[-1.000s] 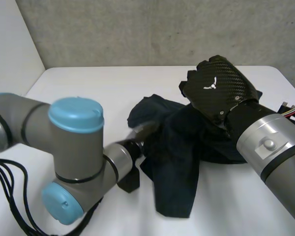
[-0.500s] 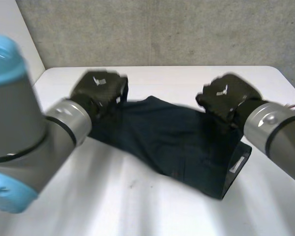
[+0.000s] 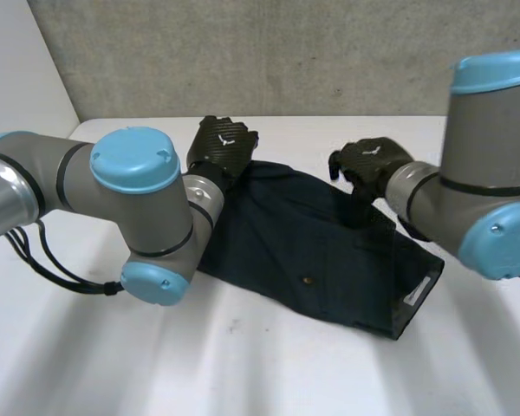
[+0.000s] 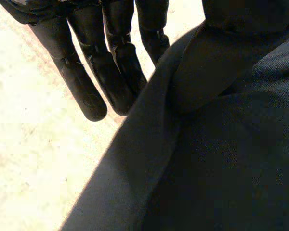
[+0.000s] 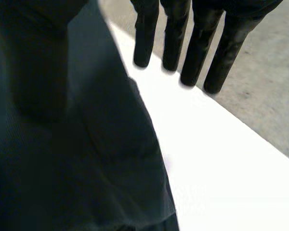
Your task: Fold the shorts.
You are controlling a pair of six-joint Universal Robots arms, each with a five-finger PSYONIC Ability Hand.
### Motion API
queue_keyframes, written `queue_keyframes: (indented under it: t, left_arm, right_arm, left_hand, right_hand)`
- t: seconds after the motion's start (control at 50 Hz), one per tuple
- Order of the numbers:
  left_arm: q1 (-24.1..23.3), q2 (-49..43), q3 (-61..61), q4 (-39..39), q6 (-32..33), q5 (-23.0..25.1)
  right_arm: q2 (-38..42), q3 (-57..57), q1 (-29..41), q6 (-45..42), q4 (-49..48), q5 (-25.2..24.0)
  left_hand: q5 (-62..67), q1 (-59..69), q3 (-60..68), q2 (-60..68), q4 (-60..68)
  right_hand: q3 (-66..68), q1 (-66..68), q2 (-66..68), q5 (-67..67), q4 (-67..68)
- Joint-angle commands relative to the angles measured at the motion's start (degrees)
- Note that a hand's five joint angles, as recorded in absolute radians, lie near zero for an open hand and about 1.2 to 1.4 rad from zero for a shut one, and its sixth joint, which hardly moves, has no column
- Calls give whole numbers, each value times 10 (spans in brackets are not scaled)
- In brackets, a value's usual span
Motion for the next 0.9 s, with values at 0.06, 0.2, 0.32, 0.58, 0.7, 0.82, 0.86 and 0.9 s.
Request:
queue_keyframes:
  t: [0.06,0.2,0.32,0.58,0.7,0.82,0.86,0.9]
  left_arm:
    - [-9,49,-78,-1,2,-2]
    - [-9,69,-108,-3,0,-3]
    - [-8,88,-125,-4,-3,-3]
    - [-4,94,-139,-4,-26,-1]
    - [7,86,-112,12,-20,5]
    - [26,57,-12,122,-2,6]
    - [39,58,11,163,8,8]
    - [54,62,38,229,19,13]
  right_arm:
    - [-78,92,-34,146,1,-10]
    - [-83,127,-40,181,4,-18]
    - [-72,131,-41,215,4,-31]
    - [64,79,-32,229,-9,-38]
    - [83,1,-30,163,-46,-1]
    - [54,-113,-14,3,-145,3]
    - [46,-134,-12,-29,-193,3]
    - [24,-150,-7,-70,-282,2]
  left_hand:
    - [141,154,118,115,113]
    - [141,154,118,115,113]
    - [141,154,118,115,113]
    - [134,147,112,108,106]
    - [134,147,112,108,106]
    - [141,154,118,115,113]
    - [141,154,118,115,113]
    - [139,152,117,113,111]
  right_hand:
    - [-245,-195,-245,-249,-246]
    - [-245,-195,-245,-249,-246]
    - [-245,-195,-245,-249,-246]
    - [-244,-193,-244,-247,-244]
    - [455,505,455,451,454]
    - [455,505,455,451,454]
    - [455,505,455,451,454]
    - [455,505,455,451,454]
